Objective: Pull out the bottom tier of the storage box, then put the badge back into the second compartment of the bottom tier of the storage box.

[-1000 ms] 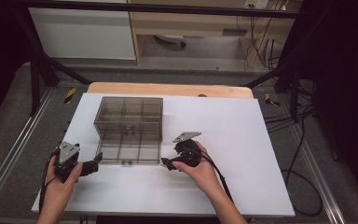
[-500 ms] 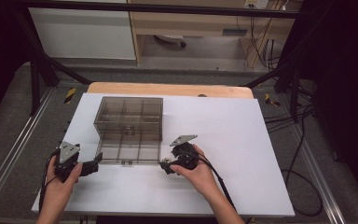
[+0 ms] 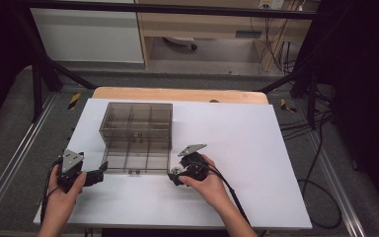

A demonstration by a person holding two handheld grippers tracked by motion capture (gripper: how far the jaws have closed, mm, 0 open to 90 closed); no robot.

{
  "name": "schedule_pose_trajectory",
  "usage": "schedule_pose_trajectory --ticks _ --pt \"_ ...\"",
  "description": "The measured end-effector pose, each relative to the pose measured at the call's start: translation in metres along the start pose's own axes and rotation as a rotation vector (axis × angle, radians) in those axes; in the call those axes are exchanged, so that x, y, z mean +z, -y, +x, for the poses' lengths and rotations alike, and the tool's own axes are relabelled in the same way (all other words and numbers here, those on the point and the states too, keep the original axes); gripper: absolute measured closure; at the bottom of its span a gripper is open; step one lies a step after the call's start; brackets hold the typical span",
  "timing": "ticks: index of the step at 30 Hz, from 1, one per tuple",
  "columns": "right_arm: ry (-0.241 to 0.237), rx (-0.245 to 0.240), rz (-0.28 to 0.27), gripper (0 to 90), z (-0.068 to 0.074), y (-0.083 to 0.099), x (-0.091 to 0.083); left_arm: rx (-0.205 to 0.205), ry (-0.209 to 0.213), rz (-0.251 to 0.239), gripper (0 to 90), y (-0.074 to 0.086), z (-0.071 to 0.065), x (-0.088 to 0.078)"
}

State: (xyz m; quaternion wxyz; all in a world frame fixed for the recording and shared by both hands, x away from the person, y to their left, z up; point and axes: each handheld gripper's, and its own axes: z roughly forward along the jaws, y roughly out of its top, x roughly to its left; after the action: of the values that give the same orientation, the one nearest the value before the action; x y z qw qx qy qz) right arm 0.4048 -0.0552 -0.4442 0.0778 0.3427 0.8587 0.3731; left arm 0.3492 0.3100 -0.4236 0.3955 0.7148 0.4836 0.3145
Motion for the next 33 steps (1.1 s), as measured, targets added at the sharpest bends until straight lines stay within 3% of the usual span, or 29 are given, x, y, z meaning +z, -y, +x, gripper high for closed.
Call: schedule_pose_trajectory --ticks 33 --pt "-0.044 -0.011 0.027 21.6 0.0044 0.0022 0.0050 0.016 0.011 0.012 8.6 0.0010 -0.0005 0.0010"
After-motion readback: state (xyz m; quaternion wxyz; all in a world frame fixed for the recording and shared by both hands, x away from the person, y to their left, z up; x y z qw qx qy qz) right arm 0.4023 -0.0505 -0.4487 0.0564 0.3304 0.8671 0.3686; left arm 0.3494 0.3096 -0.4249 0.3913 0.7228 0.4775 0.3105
